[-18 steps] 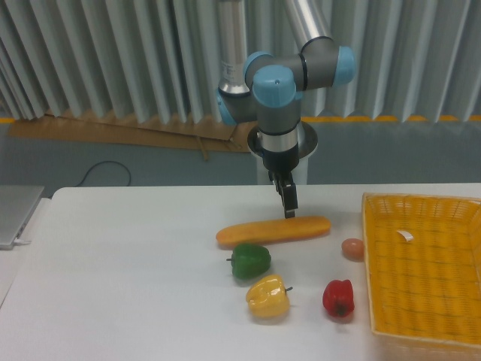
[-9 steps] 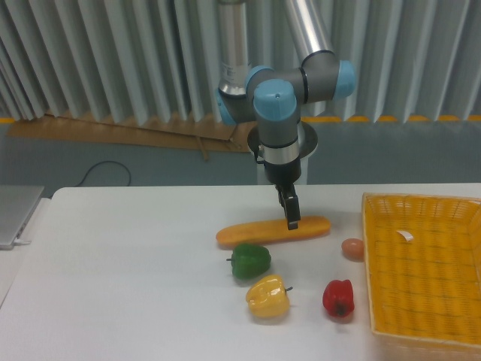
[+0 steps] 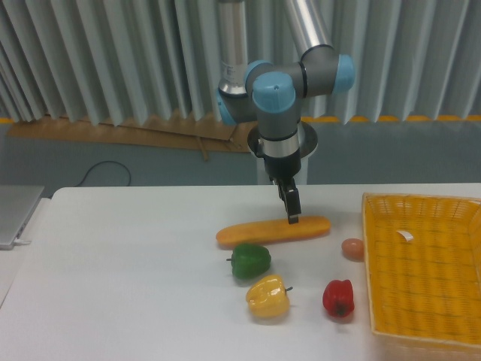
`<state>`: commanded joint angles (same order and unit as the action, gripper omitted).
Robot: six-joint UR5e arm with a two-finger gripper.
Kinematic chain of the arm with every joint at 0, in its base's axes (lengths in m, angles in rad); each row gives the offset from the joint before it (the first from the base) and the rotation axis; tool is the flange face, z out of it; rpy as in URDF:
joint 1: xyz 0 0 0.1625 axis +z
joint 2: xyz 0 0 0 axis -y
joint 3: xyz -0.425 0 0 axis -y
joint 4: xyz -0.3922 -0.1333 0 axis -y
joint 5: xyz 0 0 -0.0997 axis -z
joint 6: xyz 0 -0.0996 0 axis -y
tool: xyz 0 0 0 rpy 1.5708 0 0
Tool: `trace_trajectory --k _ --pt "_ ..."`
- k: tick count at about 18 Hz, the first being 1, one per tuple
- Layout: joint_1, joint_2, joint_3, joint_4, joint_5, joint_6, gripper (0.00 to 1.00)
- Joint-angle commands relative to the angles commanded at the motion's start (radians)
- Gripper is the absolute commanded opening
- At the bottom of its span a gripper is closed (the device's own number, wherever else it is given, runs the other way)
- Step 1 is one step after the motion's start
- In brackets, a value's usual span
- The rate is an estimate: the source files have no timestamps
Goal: Place the bread in the basket
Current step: 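Reorient the gripper above the bread loaf's middle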
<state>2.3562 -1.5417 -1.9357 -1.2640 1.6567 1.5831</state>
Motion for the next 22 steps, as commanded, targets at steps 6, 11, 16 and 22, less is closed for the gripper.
trace_trajectory --k 6,11,16,22 --pt "0.002 0.031 -0.061 0.078 -0.002 0.002 1.00" --pt "-0.005 0.019 -0.101 0.193 0.031 -0.018 1.00" --pt "-0.005 -0.018 -0.101 0.254 0.044 -0.021 1.00" --pt "-0.006 -0.080 -0.074 0.273 0.083 -0.021 1.00"
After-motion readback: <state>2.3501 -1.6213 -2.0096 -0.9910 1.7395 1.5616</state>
